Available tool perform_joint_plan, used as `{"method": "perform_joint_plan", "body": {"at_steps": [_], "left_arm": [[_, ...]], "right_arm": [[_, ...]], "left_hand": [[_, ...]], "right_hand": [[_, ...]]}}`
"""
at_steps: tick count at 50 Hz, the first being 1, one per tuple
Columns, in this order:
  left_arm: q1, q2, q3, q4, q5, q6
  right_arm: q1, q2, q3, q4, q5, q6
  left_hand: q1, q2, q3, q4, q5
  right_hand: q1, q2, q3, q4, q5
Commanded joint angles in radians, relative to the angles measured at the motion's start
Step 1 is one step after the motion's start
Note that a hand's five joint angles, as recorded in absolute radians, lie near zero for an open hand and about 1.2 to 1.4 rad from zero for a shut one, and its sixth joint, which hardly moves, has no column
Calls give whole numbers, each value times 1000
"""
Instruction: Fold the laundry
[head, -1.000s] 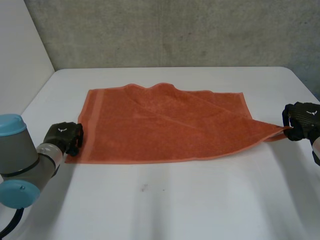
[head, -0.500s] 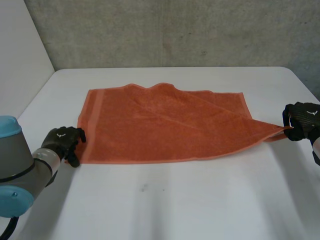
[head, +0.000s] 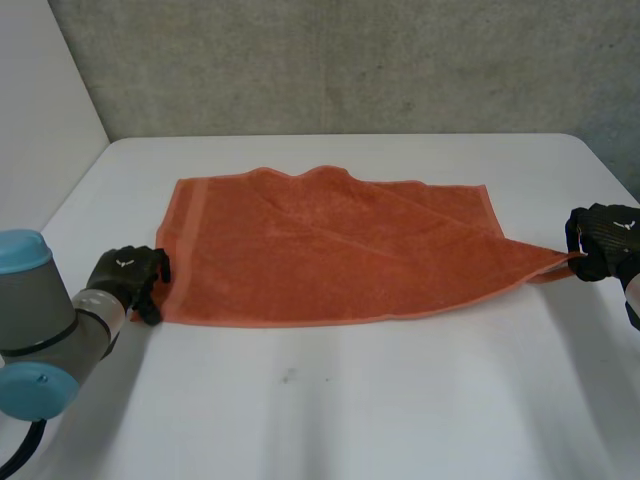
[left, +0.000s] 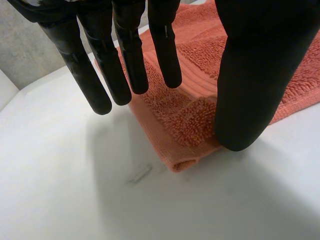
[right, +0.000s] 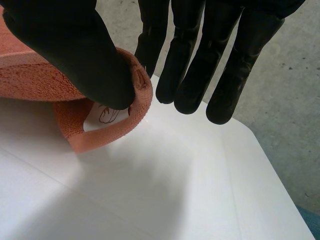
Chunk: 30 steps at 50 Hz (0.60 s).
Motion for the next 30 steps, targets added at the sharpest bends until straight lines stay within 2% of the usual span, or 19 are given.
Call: {"method": "perform_joint_plan", "body": {"at_steps": [1, 30], "left_arm": [[0, -12, 22, -1, 0, 0], [-8, -55, 97, -2, 2, -1]], "right_arm": [[0, 0, 0, 0, 0, 0], [0, 9, 0, 0, 0, -2]], "left_hand": [[99, 97, 98, 95, 99], [255, 253, 254, 251, 255]], "right_hand": [[413, 213, 208, 203, 236], [413, 213, 208, 203, 236]]}}
